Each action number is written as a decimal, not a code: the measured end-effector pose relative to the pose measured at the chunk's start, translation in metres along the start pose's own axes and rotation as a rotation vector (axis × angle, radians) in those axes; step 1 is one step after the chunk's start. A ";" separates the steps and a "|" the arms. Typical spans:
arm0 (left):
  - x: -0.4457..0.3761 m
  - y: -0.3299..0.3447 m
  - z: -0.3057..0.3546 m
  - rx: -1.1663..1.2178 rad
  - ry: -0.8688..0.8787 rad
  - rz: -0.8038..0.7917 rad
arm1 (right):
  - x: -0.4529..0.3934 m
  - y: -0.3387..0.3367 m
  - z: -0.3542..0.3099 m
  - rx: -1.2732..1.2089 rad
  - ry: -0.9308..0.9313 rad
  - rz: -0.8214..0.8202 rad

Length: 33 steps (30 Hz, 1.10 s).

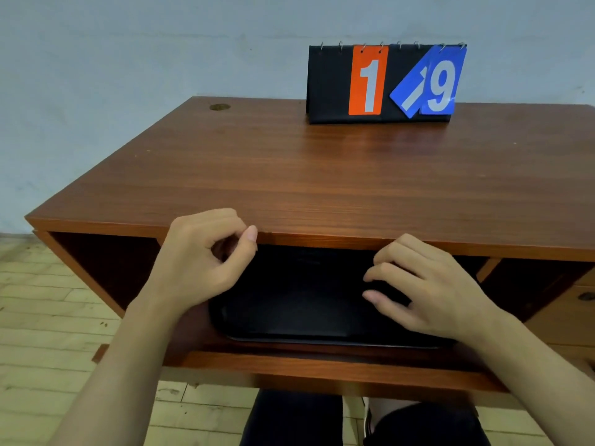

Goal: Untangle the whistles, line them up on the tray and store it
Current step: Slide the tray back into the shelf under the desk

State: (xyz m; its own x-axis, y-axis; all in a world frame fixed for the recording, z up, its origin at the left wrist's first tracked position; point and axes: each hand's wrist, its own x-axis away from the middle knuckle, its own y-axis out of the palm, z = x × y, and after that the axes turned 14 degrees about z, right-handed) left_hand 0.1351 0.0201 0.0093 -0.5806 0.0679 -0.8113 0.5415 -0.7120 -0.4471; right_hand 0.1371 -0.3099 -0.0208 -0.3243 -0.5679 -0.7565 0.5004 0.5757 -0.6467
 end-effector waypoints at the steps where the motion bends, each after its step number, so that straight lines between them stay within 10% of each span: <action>1: 0.001 0.005 0.001 -0.008 0.022 0.014 | -0.001 0.000 0.003 0.002 -0.022 0.038; 10: 0.009 0.016 0.015 -0.004 0.101 -0.184 | -0.013 0.001 0.026 0.081 -0.013 0.254; 19: 0.046 -0.005 0.016 -0.262 0.189 -0.516 | 0.013 -0.007 -0.023 0.081 0.001 -0.268; 33: 0.049 0.003 0.010 -0.512 0.147 -0.398 | 0.019 -0.006 -0.015 0.398 0.263 -0.239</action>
State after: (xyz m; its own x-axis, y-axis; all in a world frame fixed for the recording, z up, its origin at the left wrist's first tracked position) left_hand 0.1023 0.0143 -0.0279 -0.7265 0.3773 -0.5743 0.5444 -0.1938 -0.8161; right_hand 0.1159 -0.3158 -0.0328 -0.6314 -0.4596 -0.6246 0.6371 0.1518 -0.7557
